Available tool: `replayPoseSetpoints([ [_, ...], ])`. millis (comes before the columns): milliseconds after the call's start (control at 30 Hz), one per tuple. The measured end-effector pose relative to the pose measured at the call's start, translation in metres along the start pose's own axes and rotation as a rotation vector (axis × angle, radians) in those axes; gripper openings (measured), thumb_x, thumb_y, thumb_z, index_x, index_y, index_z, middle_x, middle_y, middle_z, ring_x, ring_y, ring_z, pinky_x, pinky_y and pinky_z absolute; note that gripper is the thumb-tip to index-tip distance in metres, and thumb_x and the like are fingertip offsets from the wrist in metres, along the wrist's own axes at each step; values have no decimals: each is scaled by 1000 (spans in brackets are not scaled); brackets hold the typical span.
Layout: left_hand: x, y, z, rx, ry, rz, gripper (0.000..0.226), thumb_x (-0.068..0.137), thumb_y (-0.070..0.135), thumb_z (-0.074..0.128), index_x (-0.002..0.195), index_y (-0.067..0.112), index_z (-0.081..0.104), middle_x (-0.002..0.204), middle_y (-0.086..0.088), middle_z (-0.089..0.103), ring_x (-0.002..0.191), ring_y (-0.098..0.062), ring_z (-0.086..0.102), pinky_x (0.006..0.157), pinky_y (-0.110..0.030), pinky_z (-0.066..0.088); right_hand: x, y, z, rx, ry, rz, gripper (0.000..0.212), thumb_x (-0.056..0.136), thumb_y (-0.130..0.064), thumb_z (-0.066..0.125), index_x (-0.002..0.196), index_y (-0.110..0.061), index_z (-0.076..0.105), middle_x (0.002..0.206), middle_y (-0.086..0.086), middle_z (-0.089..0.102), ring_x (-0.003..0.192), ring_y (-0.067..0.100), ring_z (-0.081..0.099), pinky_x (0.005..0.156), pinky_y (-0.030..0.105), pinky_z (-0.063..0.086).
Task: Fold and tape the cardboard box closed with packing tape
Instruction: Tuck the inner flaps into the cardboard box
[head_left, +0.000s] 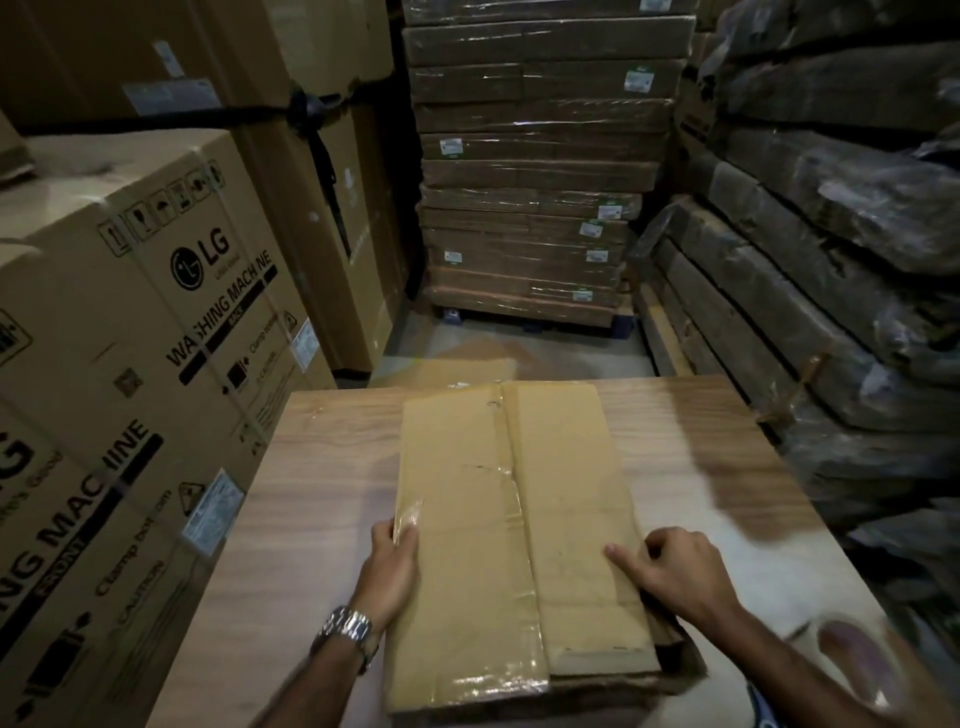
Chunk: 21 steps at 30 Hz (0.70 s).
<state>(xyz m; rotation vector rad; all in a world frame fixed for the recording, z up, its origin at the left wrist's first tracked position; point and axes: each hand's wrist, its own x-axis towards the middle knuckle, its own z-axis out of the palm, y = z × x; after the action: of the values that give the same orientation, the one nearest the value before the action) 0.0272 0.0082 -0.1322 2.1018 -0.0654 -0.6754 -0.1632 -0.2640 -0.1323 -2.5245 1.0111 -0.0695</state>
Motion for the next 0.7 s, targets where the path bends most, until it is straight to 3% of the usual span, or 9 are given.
replayPoseSetpoints([
  [133,6,7,-5,88,7,33,33,102,42,35,127,21,39,114,-11,62,93,-27,56,78,-31,39,-2,3,2,25,3,10,63,73,-74,57,52,-17,46,51,1,58,51,15,55,49,32,40],
  [267,-4,4,-9,87,-19,53,39,102,43,35,136,25,37,124,-9,62,96,-25,58,79,-29,39,-9,0,-1,32,77,13,54,79,-67,57,57,-18,50,57,-3,57,58,15,57,48,30,35],
  [400,-26,-2,-9,77,-65,84,42,103,39,36,142,24,31,130,-6,59,103,-25,59,84,-27,41,-27,-15,7,-166,250,0,39,81,-55,61,88,-17,63,90,5,65,88,31,59,71,38,48],
  [467,-37,-8,-9,74,-79,105,43,103,37,37,143,25,29,131,-4,59,104,-24,60,86,-28,43,-40,-30,13,-234,280,6,47,72,-50,72,101,-14,66,95,8,65,87,34,59,69,43,50],
  [533,-49,-14,-10,87,-85,129,43,102,36,39,142,26,29,129,-1,58,110,-24,60,87,-26,41,-50,-42,17,-152,349,-30,49,70,-49,73,104,-14,67,94,7,67,86,33,60,70,44,50],
  [600,-62,-19,-11,101,-102,161,40,102,36,41,139,29,30,125,4,57,110,-19,58,87,-23,39,-61,-54,18,68,294,-110,49,76,-55,60,105,-17,69,91,-1,68,86,27,61,77,39,50],
  [700,-78,-25,-13,95,-156,217,35,100,38,43,133,38,32,124,14,56,112,-8,57,89,-20,39,-76,-75,23,340,-4,-175,48,78,-56,60,111,-22,67,79,-14,65,85,12,58,79,25,46],
])
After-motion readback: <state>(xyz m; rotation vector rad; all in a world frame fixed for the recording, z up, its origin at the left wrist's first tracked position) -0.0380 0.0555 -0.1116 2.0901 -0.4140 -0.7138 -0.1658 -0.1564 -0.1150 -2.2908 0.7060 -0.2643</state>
